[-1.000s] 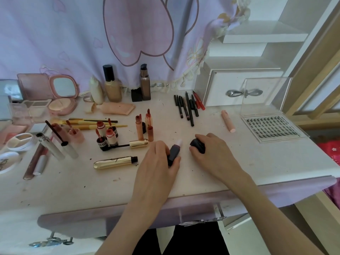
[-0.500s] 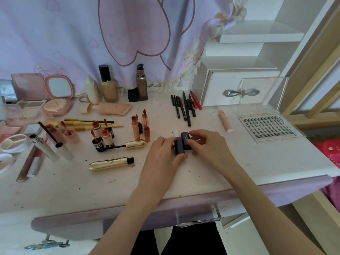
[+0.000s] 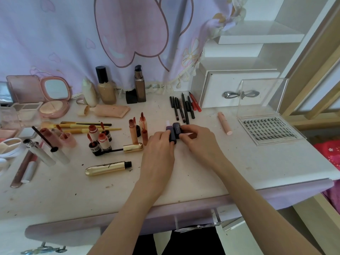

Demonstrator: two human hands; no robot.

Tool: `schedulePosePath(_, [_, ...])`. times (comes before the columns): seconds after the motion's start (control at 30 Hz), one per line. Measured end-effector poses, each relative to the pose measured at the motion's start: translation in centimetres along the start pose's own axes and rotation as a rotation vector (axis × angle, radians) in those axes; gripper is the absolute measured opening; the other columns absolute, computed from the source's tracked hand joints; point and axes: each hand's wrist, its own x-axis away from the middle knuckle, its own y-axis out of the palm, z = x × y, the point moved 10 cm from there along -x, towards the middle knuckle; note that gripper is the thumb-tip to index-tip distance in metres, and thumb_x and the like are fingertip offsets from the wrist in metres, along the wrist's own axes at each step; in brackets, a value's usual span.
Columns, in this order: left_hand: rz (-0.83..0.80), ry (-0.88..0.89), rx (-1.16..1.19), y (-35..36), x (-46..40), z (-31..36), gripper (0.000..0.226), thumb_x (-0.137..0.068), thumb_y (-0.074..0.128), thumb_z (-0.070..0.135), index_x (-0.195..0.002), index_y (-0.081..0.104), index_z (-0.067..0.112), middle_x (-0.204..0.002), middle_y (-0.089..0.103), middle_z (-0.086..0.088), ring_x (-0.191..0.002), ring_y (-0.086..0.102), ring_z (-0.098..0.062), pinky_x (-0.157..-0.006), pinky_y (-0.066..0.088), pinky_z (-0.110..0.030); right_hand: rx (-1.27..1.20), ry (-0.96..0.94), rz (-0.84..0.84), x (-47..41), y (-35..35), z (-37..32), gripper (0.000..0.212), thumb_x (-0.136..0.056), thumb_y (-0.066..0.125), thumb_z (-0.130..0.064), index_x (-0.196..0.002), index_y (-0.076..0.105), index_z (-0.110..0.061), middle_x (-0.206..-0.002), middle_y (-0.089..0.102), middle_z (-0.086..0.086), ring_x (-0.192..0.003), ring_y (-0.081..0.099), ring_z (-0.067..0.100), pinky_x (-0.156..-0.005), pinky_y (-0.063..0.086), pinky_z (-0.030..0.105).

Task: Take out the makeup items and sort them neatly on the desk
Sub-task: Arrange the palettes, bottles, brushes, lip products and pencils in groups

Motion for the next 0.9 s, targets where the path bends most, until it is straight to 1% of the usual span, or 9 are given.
schedulePosePath(0.1, [-0.018,0.021,-0.002,0.2,0.2,0.1,0.039,-0.096,0.045,0.017,-0.134,0.042,0.01,-0.123,0.054,-0.007,-0.11,0.048,-0.021,-0.092,0.037,-0.027,-0.103,0.034,0.002,-0.4,-0.9,1.0,0.031,-0.089,0.059,-0.017,-0.12,0.061,-0.014,-0.107,0.067,-0.001,-0.079,0.06,-0.004,-0.064,0.047,0.006])
schedulePosePath(0.17, [-0.022,0.037,0.001,0.3,0.4,0.0,0.041,-0.097,0.044,0.018,-0.136,0.039,0.011,-0.123,0.053,-0.007,-0.11,0.047,-0.02,-0.092,0.033,-0.025,-0.01,0.038,0.141,-0.7,-3.5,1.8,0.024,-0.09,0.058,-0.017,-0.112,0.064,-0.012,-0.097,0.067,0.001,-0.095,0.054,-0.016,-0.079,0.037,0.0])
schedulePosePath(0.3, [-0.023,0.048,-0.004,0.3,0.7,0.0,0.043,-0.097,0.043,0.02,-0.138,0.036,0.011,-0.125,0.052,-0.007,-0.111,0.045,-0.02,-0.094,0.033,-0.025,0.352,0.085,0.43,-1.2,-9.5,3.4,0.024,-0.09,0.057,-0.02,-0.107,0.063,-0.004,-0.101,0.06,0.014,-0.095,0.057,0.025,-0.079,0.034,0.021])
schedulePosePath(0.4, [-0.001,0.061,0.015,0.0,0.9,0.2,0.043,-0.096,0.045,0.017,-0.138,0.037,0.009,-0.125,0.051,-0.008,-0.11,0.047,-0.02,-0.094,0.036,-0.027,0.565,0.21,0.288,-2.2,-9.1,5.5,0.034,-0.091,0.055,-0.023,-0.113,0.056,0.003,-0.114,0.051,0.021,-0.107,0.049,0.035,-0.091,0.036,0.036])
schedulePosePath(0.47, [0.019,0.061,0.026,-0.2,1.0,0.3,0.043,-0.095,0.046,0.016,-0.137,0.038,0.011,-0.125,0.049,-0.006,-0.108,0.048,-0.017,-0.09,0.038,-0.023,0.626,0.219,0.238,-2.4,-8.4,5.9,0.03,-0.093,0.05,-0.021,-0.108,0.056,0.005,-0.111,0.051,0.022,-0.103,0.05,0.036,-0.088,0.038,0.037])
schedulePosePath(0.63, [0.064,0.153,0.067,-1.2,1.1,1.8,0.027,-0.089,0.056,0.009,-0.116,0.054,0.007,-0.104,0.054,-0.007,-0.074,0.048,-0.009,-0.062,0.037,-0.012,0.578,0.256,0.286,-2.3,-8.9,5.8,0.023,-0.09,0.049,-0.014,-0.102,0.059,0.003,-0.101,0.057,0.021,-0.091,0.054,0.034,-0.074,0.038,0.035])
schedulePosePath(0.73, [0.12,0.271,0.063,-2.0,1.4,3.2,0.026,-0.084,0.062,0.003,-0.11,0.059,0.004,-0.101,0.058,-0.01,-0.078,0.057,-0.015,-0.069,0.042,-0.014,0.322,0.192,0.373,-0.7,-10.1,4.2,0.016,-0.086,0.054,-0.017,-0.095,0.061,-0.005,-0.086,0.061,0.007,-0.072,0.053,0.02,-0.059,0.036,0.028])
schedulePosePath(0.8, [0.157,0.319,0.059,-2.3,1.5,3.8,0.036,-0.081,0.066,0.003,-0.116,0.058,0.004,-0.11,0.057,-0.013,-0.094,0.057,-0.021,-0.081,0.043,-0.021,0.129,0.129,0.209,0.0,-8.9,3.0,0.007,-0.086,0.054,-0.019,-0.09,0.059,-0.016,-0.074,0.062,-0.006,-0.061,0.052,0.006,-0.052,0.036,0.021])
schedulePosePath(0.9, [0.101,0.438,0.093,-2.0,2.0,5.1,0.047,-0.079,0.069,0.006,-0.124,0.053,0.01,-0.124,0.053,-0.014,-0.108,0.046,-0.019,-0.089,0.041,-0.025,0.083,0.024,-0.243,2.1,-4.6,0.6,0.01,-0.087,0.053,-0.017,-0.088,0.057,-0.026,-0.067,0.058,-0.01,-0.048,0.046,-0.003,-0.047,0.035,0.012])
